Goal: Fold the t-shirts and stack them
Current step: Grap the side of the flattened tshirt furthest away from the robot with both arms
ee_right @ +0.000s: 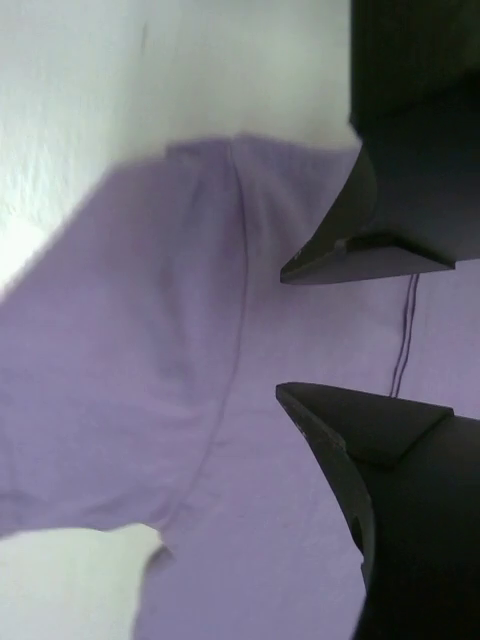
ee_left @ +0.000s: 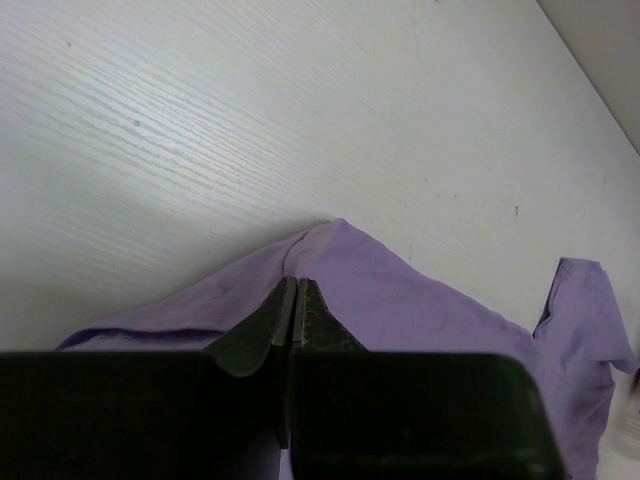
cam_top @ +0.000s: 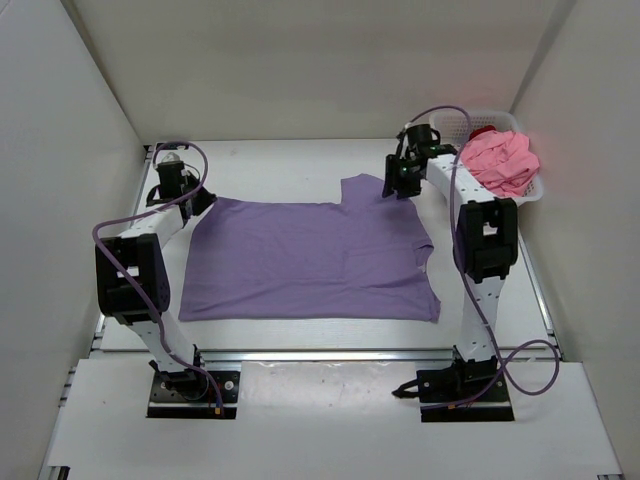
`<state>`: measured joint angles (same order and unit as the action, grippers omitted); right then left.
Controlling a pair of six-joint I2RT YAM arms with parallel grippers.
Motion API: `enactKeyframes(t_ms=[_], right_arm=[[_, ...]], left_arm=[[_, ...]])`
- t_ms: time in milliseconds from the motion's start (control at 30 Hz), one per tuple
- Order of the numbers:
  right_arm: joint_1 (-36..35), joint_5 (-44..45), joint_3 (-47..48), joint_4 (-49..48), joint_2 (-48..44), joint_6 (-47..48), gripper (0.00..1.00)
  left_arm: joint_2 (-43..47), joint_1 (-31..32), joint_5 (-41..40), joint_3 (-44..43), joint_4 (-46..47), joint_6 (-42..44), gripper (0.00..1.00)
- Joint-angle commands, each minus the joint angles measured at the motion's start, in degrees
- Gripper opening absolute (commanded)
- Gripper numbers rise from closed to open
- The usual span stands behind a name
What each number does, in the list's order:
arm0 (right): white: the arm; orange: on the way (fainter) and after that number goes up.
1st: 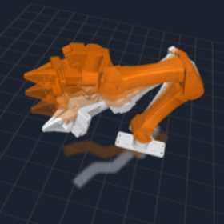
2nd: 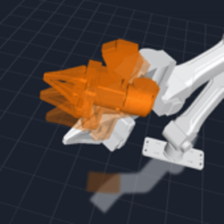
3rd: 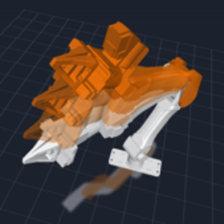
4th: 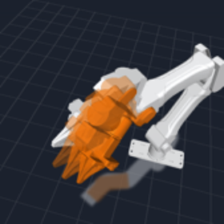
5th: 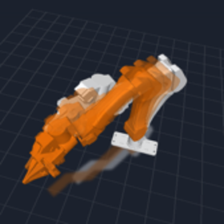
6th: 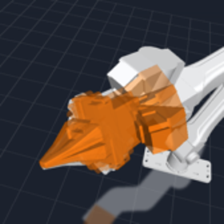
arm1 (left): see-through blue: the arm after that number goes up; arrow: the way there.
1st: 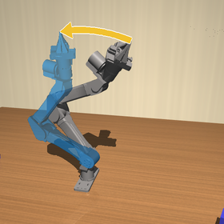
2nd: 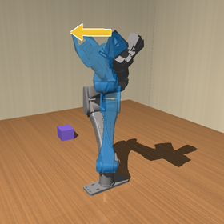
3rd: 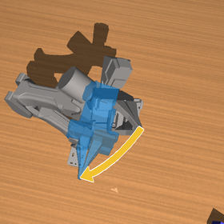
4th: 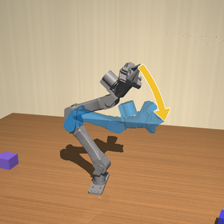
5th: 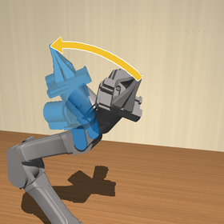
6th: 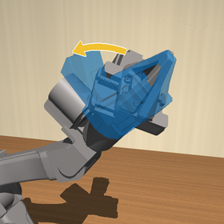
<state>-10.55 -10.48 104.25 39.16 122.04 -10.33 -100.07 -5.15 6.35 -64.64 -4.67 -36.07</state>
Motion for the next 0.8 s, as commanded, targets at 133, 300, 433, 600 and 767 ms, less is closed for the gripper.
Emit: enactKeyframes(t_ms=[133, 300, 433, 600, 767], right_arm=[[6.3, -2.4, 16.3, -2.0, 7.0, -2.5, 0.39], [5.0, -0.2, 32.2, 3.5, 21.2, -0.8, 0.42], [2.6, 0.6, 33.1, 4.1, 24.9, 0.9, 0.44], [1.6, -2.8, 31.7, 6.6, 25.5, 1.4, 0.48], [2.2, -10.5, 31.4, 7.3, 24.7, -0.8, 0.18]], left_arm=[[-1.5, 0.1, 0.5, -1.4, 1.0, 0.0, 0.0], [-3.0, 0.7, 1.1, -2.6, 0.8, -0.3, 0.0], [-4.0, 0.7, 1.1, -4.3, 0.7, -0.5, 0.0], [-4.0, 0.7, 1.3, -5.0, 0.7, -0.6, 0.0], [-4.0, 0.8, 1.8, -4.4, 1.2, -1.1, 0.0]])
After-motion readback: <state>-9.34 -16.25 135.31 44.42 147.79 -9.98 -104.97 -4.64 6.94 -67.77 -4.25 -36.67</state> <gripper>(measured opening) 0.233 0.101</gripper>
